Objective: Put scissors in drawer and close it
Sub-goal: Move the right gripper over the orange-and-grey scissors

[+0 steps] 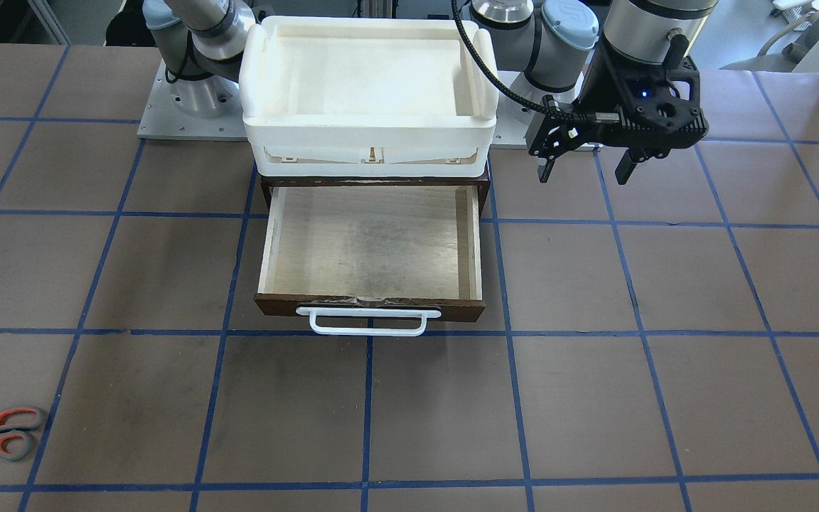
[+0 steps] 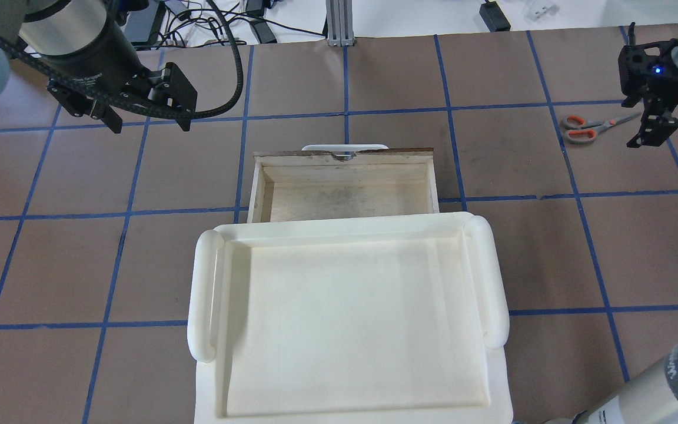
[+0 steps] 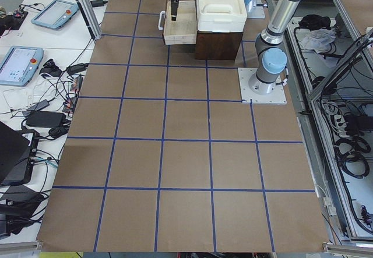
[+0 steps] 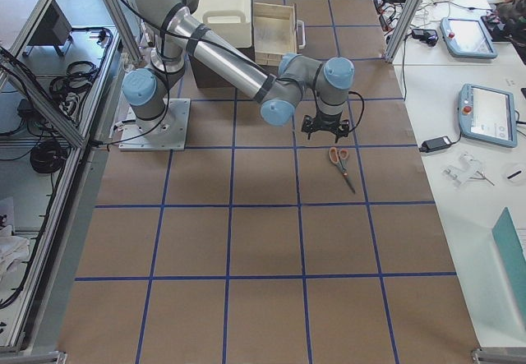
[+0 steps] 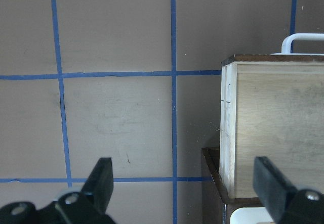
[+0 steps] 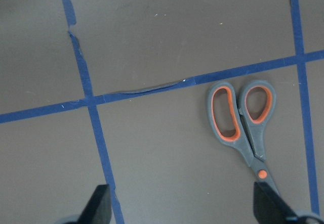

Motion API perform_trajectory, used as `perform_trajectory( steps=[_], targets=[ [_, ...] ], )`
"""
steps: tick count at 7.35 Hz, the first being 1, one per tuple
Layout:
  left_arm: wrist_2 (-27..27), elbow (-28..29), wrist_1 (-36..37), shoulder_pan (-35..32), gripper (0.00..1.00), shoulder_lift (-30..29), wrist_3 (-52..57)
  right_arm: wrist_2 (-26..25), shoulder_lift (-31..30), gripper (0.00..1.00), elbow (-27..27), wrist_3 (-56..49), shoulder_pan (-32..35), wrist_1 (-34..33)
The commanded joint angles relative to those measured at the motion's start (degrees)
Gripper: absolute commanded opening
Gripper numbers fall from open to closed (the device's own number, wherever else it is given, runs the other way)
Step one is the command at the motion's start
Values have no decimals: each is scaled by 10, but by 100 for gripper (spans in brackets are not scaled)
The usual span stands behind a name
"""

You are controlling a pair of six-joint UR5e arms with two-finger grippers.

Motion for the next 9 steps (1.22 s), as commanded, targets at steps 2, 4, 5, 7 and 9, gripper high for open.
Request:
perform_trajectory(
  steps=[2, 4, 5, 7, 9],
  targets=[
    [0, -1, 0, 0, 100, 1, 0, 8, 35, 100, -3, -121, -3, -86],
    [0, 0, 0, 0, 100, 1, 0, 12, 78, 100, -9, -187, -3, -139],
    [0, 0, 0, 0, 100, 1, 0, 33, 87, 99, -10, -210, -3, -143],
    [0, 0, -1, 0, 100, 1, 0, 38, 107, 99, -20, -234, -3, -148],
    [0, 0, -1, -1, 100, 1, 0, 39, 144, 98, -59, -257, -4, -148]
  ],
)
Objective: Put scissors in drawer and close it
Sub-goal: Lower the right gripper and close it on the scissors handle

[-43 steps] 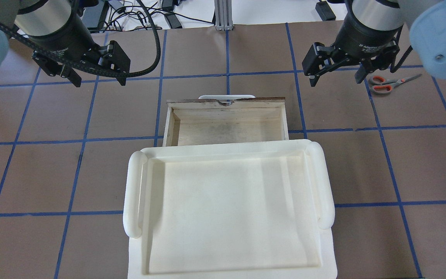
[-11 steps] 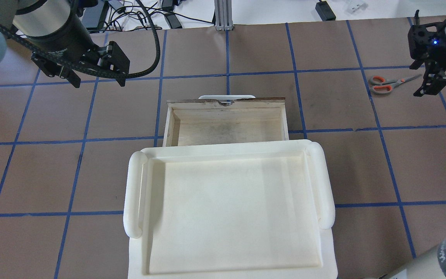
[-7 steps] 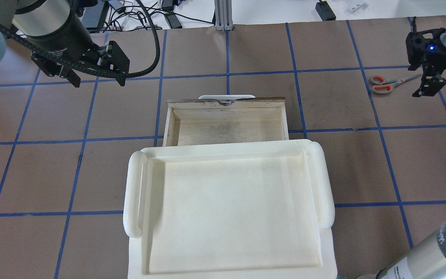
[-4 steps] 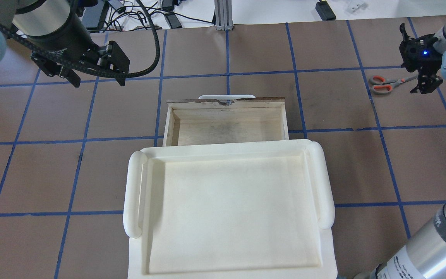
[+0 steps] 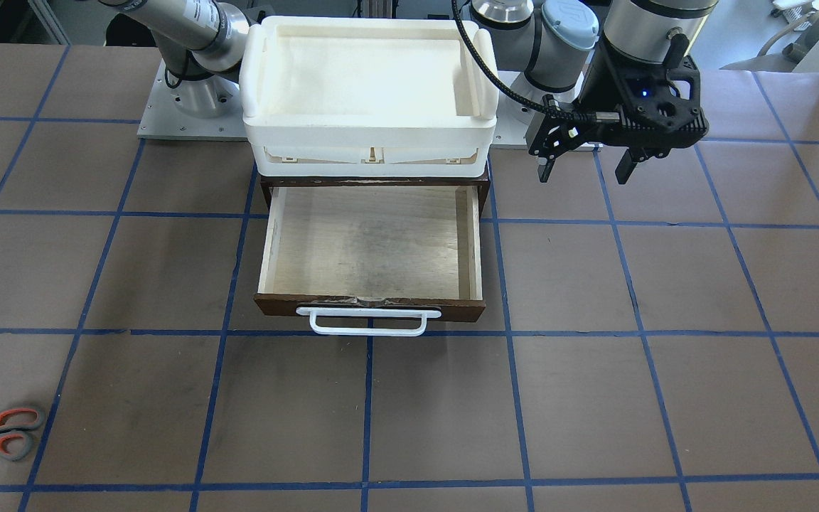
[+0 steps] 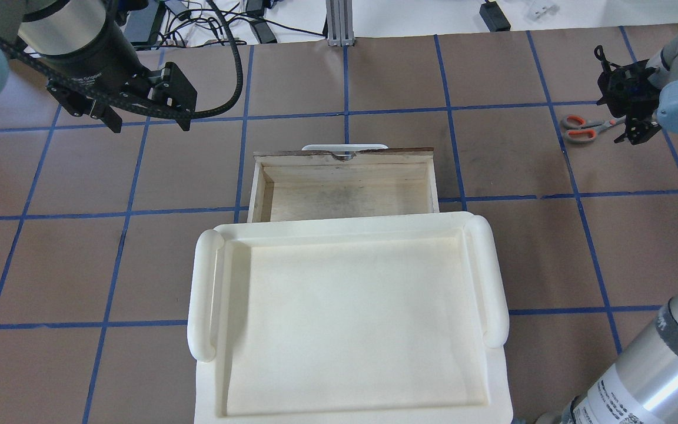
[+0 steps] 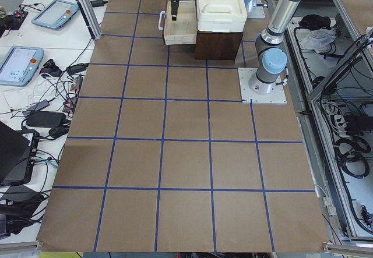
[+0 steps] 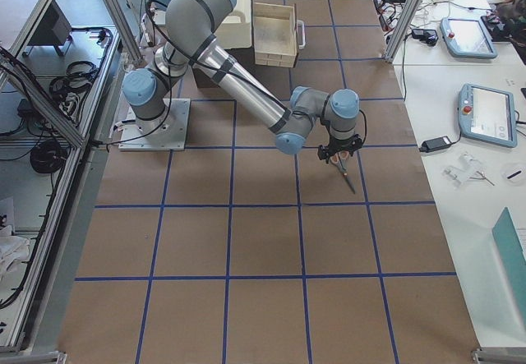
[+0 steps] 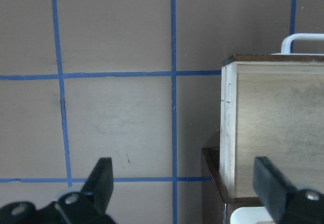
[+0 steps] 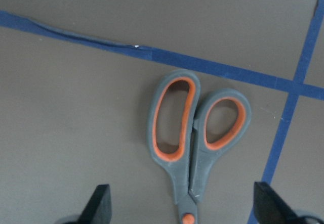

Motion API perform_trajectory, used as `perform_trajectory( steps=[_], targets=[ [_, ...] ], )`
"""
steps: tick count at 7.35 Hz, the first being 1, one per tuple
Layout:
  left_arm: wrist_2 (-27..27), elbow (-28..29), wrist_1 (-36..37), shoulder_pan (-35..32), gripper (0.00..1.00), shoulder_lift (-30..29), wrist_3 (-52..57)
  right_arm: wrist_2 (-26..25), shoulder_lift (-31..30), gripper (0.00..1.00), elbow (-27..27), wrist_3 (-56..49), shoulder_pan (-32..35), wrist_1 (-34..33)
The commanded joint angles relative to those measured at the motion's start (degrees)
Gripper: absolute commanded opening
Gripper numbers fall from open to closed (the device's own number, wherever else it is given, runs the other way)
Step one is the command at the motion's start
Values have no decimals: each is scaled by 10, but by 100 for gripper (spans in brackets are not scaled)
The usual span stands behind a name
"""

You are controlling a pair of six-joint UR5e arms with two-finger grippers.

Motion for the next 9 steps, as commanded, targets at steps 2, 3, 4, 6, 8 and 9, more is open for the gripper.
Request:
perform_trajectory(
  steps=[2, 3, 4, 6, 8, 9],
  targets=[
    [0, -1, 0, -1, 100, 0, 0, 1, 22, 96, -21, -2, 0, -1],
    [0, 0, 0, -1, 100, 0, 0, 1, 28, 96, -21, 4, 0, -1],
    [0, -1, 0, -1, 100, 0, 0, 1, 31, 96, -21, 19, 0, -2],
    [0, -1, 0, -1, 100, 0, 0, 0, 36, 96, -21, 38, 0, -2],
    [0, -1, 0, -1, 100, 0, 0, -5, 43, 96, -21, 36, -1, -23],
    [0, -1, 0, -1, 100, 0, 0, -6, 46, 96, -21, 36, -1, -23]
  ],
)
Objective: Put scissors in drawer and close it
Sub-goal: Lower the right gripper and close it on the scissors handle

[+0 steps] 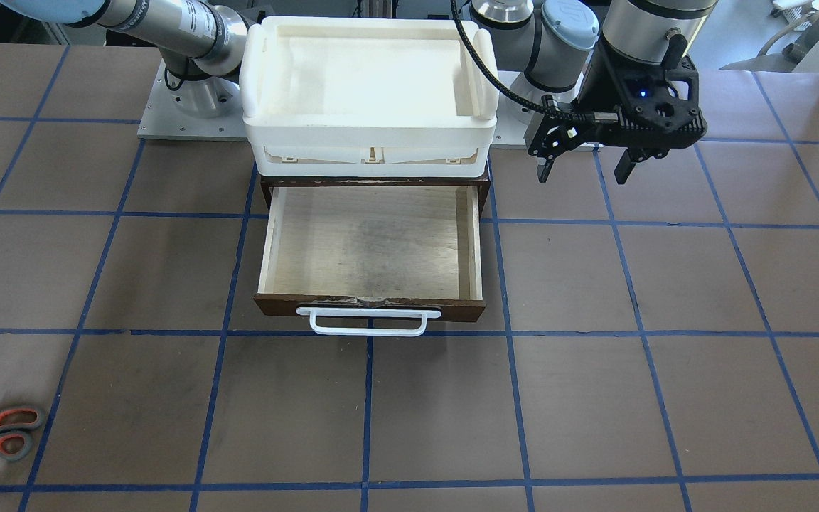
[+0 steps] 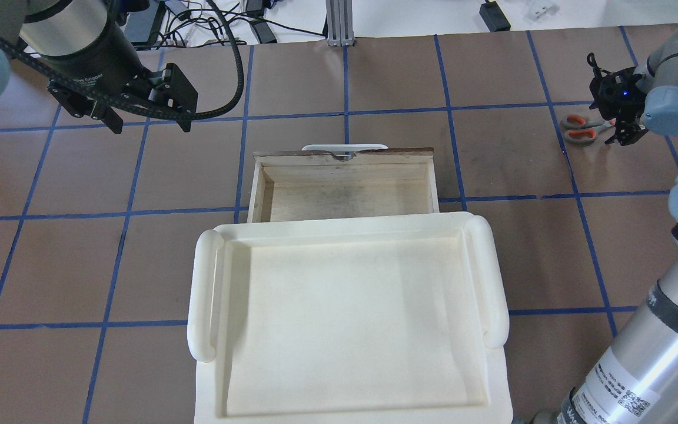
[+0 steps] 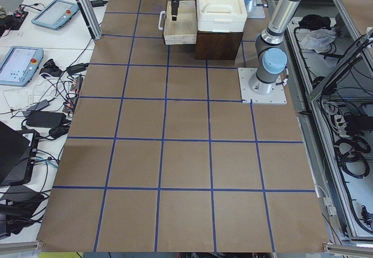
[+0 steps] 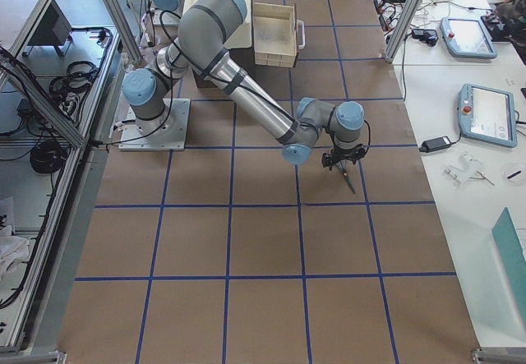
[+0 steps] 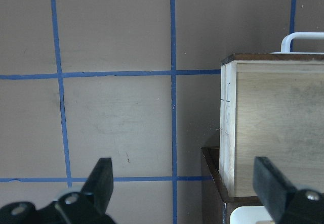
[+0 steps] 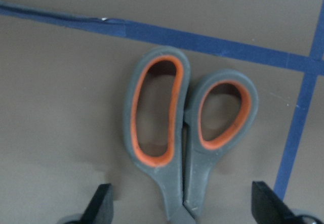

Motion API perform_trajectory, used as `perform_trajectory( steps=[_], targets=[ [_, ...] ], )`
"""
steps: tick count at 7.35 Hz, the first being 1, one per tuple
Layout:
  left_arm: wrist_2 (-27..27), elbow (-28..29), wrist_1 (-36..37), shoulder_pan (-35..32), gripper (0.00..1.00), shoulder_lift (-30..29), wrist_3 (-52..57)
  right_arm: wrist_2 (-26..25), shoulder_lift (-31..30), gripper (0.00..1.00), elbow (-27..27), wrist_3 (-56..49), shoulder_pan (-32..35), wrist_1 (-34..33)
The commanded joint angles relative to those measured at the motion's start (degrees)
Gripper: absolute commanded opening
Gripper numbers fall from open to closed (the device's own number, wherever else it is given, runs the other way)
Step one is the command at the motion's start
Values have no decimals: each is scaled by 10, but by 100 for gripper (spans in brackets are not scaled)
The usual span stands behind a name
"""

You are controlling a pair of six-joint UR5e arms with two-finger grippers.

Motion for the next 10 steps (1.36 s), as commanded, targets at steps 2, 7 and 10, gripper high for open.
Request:
perform_trajectory(
  steps=[2, 7, 10],
  targets=[
    [0, 0, 0, 0, 100, 0, 0, -4, 6, 83, 0, -3, 0, -7],
    [1, 0, 0, 0, 100, 0, 0, -23, 1, 0, 1, -4, 1, -6],
    [0, 0, 0, 0, 100, 0, -2, -24, -40, 0, 2, 2, 6, 1]
  ],
)
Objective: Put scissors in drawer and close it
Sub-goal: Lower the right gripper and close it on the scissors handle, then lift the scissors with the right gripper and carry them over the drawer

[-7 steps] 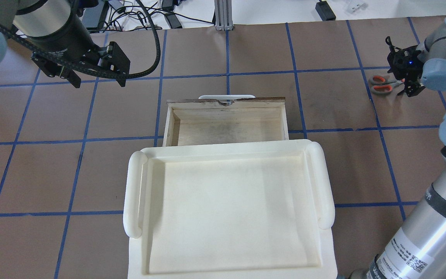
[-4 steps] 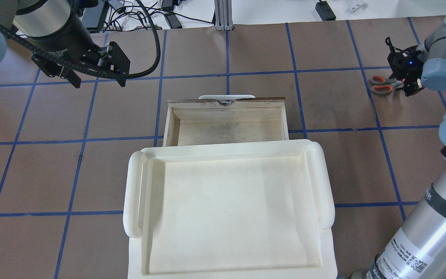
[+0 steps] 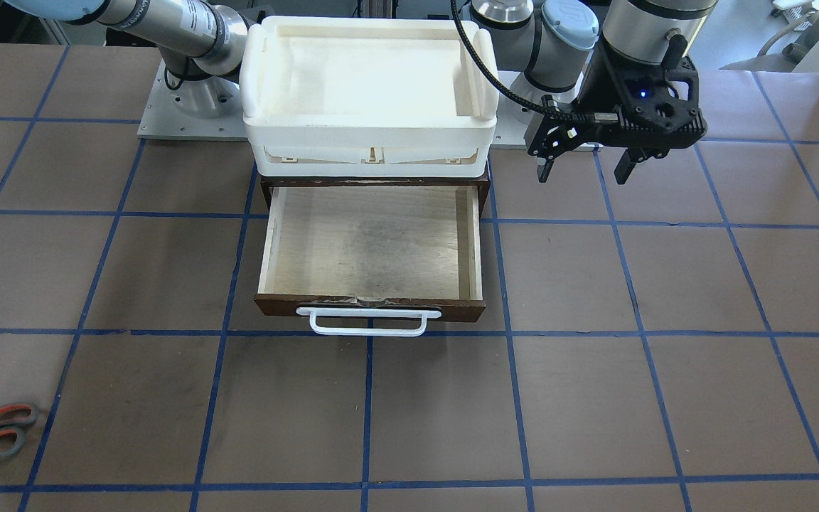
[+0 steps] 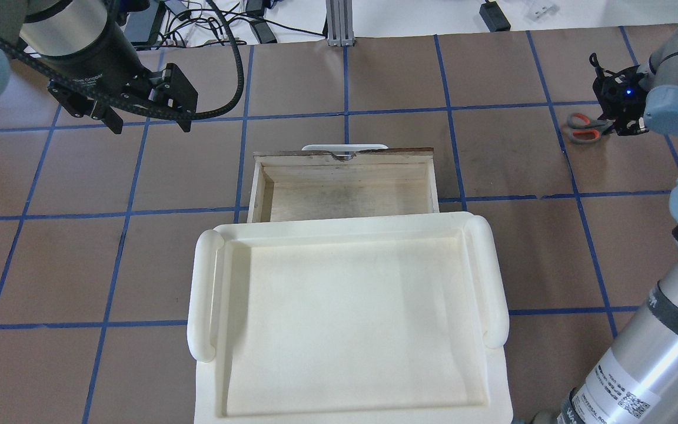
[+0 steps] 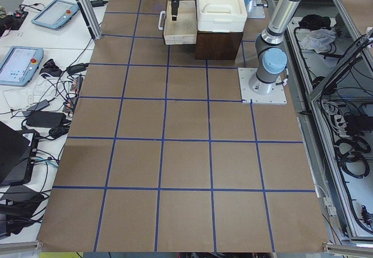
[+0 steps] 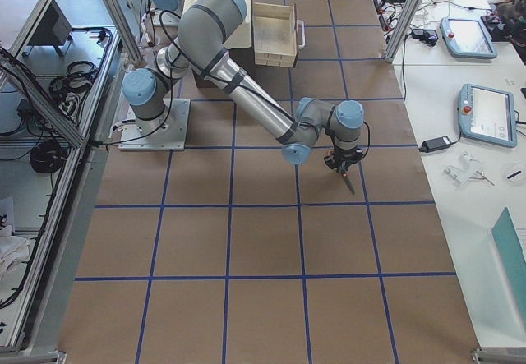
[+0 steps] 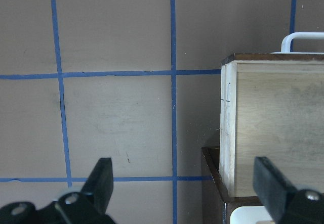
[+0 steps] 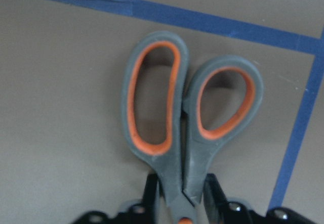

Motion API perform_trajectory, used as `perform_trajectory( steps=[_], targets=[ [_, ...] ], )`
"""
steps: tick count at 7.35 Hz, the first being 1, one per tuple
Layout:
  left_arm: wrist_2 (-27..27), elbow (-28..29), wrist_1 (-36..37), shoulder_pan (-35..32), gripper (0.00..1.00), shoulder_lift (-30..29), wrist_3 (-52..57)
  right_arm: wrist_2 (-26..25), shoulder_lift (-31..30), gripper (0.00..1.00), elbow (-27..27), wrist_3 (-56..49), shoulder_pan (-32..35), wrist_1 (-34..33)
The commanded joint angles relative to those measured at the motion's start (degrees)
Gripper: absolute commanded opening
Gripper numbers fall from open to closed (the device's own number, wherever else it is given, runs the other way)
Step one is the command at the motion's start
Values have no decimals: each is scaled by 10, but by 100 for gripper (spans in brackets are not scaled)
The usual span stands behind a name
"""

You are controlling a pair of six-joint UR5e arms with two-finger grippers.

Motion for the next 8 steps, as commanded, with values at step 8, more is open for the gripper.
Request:
perform_trajectory(
  steps=[8],
  targets=[
    [0, 0, 0, 0, 100, 0, 0, -51, -260, 0, 6, 399, 229, 245]
  ],
)
